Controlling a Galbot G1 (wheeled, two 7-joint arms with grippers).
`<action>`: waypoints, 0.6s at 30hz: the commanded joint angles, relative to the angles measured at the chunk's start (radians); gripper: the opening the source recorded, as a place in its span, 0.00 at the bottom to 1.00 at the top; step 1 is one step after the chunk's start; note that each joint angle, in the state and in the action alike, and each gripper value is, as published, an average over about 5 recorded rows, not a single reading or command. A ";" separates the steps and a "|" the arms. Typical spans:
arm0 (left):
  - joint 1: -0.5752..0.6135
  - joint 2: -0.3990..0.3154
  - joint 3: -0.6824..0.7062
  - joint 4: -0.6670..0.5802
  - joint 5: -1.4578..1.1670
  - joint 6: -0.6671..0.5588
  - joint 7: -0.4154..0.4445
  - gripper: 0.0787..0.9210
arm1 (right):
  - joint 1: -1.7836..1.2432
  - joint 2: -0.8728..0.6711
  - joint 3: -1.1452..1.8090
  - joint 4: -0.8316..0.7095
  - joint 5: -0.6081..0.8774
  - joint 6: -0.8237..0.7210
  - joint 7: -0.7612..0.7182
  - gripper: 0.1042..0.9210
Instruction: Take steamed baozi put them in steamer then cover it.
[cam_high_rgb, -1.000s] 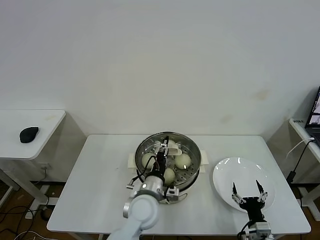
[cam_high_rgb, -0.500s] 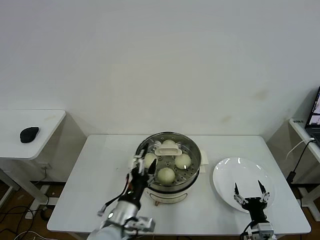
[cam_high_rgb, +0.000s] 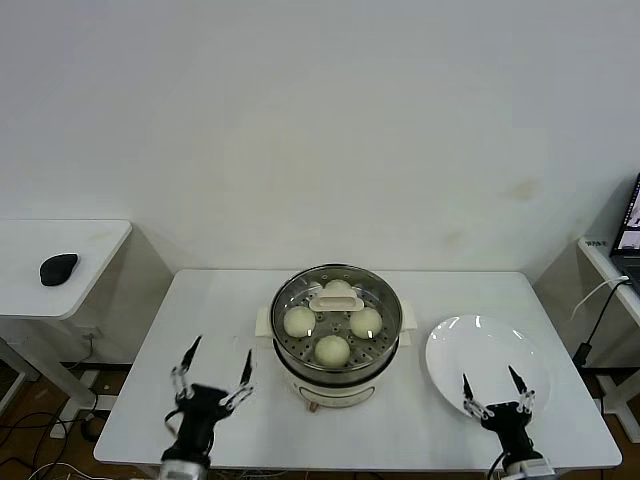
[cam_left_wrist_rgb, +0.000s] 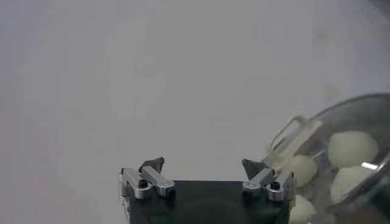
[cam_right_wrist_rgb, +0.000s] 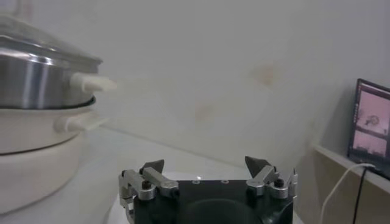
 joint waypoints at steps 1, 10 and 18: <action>0.212 0.006 -0.123 0.138 -0.450 -0.247 -0.028 0.88 | -0.107 -0.067 -0.042 0.021 0.073 0.014 -0.003 0.88; 0.203 0.001 -0.131 0.198 -0.417 -0.303 0.043 0.88 | -0.113 -0.047 -0.070 0.019 0.020 0.052 -0.003 0.88; 0.194 -0.006 -0.127 0.196 -0.409 -0.293 0.062 0.88 | -0.118 -0.034 -0.080 0.015 0.020 0.061 -0.005 0.88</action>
